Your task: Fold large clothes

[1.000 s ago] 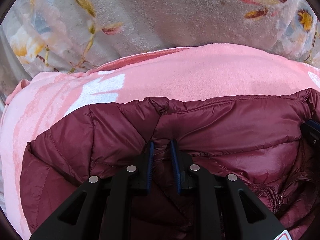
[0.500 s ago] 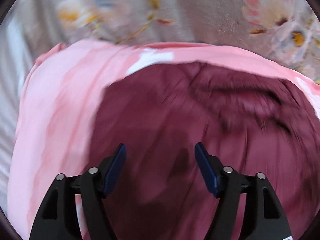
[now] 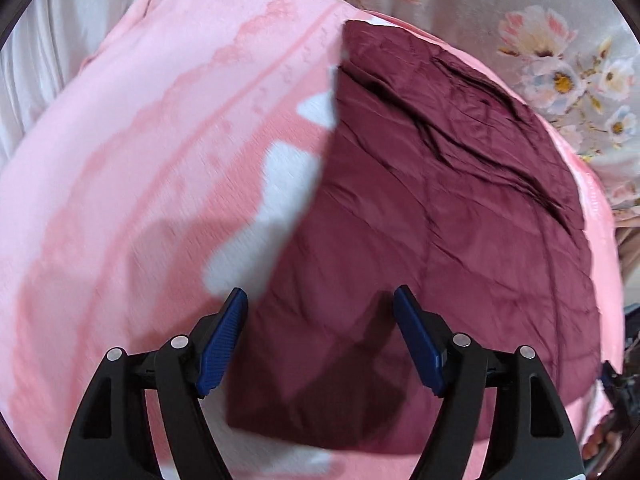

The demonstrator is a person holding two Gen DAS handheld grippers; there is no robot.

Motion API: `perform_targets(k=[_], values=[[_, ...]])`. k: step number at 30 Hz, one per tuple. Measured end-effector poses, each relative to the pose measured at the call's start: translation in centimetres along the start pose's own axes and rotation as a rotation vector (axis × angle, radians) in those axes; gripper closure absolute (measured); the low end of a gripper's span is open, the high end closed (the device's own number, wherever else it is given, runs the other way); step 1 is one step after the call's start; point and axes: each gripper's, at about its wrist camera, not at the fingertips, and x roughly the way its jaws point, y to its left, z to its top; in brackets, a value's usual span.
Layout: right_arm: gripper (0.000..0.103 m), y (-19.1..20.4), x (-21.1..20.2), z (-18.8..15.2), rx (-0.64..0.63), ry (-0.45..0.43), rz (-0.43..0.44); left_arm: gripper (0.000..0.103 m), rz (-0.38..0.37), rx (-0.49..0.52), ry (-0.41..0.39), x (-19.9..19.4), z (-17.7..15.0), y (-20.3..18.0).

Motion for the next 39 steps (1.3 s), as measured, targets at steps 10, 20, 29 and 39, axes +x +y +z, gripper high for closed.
perform_targets(k=[10, 20, 29, 39], values=[[0.094, 3.1, 1.5, -0.4, 0.097, 0.007, 0.096, 0.096, 0.068, 0.0, -0.034, -1.4, -1.1, -1.9], [0.099, 3.5, -12.7, -6.8, -0.018, -0.21, 0.182, 0.1, -0.057, 0.084, -0.076, -12.8, -8.1, -0.6], [0.099, 4.7, -24.8, -9.8, -0.085, -0.378, 0.253, 0.1, -0.194, 0.065, -0.206, -25.0, -12.9, 0.1], [0.099, 9.6, -19.4, 5.1, -0.027, -0.497, 0.197, 0.099, -0.147, 0.046, -0.364, -22.9, 1.3, -5.1]])
